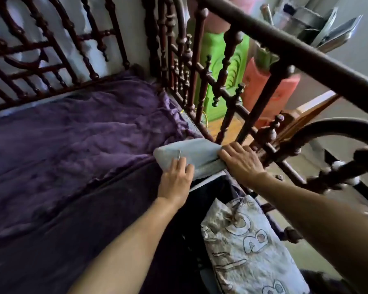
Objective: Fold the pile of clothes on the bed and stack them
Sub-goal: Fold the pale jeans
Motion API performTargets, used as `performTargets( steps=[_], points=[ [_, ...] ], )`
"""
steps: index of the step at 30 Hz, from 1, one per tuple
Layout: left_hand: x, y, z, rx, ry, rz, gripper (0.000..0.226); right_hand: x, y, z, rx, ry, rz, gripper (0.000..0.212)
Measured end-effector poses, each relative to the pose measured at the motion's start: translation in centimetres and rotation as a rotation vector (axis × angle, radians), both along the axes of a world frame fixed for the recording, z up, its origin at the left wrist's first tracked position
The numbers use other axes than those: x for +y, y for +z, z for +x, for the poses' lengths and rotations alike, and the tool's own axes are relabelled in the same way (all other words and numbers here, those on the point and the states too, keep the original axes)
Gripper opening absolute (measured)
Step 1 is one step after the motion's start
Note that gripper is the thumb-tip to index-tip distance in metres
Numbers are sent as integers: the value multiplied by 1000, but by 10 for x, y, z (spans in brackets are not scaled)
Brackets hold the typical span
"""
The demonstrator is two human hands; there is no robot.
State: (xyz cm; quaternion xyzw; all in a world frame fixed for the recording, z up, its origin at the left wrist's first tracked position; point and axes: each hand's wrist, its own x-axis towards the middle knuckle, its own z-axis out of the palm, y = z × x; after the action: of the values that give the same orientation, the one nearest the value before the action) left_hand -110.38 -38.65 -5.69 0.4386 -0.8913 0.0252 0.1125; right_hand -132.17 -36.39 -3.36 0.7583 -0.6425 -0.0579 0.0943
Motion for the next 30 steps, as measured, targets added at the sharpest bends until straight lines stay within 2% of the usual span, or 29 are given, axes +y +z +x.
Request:
performTargets(
  steps=[4,7,11,16,19,22,27,30],
  points=[
    [57,-79,-20,-110,-172,217,33,58,-73,-22,-17,-28,210,46],
    [89,-111,-26,-155,-224,333,45,94,-101,-35,-81,-87,328,48],
    [101,-126,-28,-209,-171,469,69,111,-115,-36,-118,-98,352,65],
    [106,-108,-23,-353,-169,688,77,107,-112,-31,-21,-221,669,66],
    [125,-84,-3,-368,-76,775,67,104,-89,-15,18,-221,699,56],
    [156,-59,34,-341,67,806,50,107,-61,7,92,-168,615,37],
    [220,-12,120,-252,387,792,35,111,-19,75,-9,101,545,28],
    [257,19,179,-179,563,751,31,115,3,138,-49,275,476,32]
  ],
)
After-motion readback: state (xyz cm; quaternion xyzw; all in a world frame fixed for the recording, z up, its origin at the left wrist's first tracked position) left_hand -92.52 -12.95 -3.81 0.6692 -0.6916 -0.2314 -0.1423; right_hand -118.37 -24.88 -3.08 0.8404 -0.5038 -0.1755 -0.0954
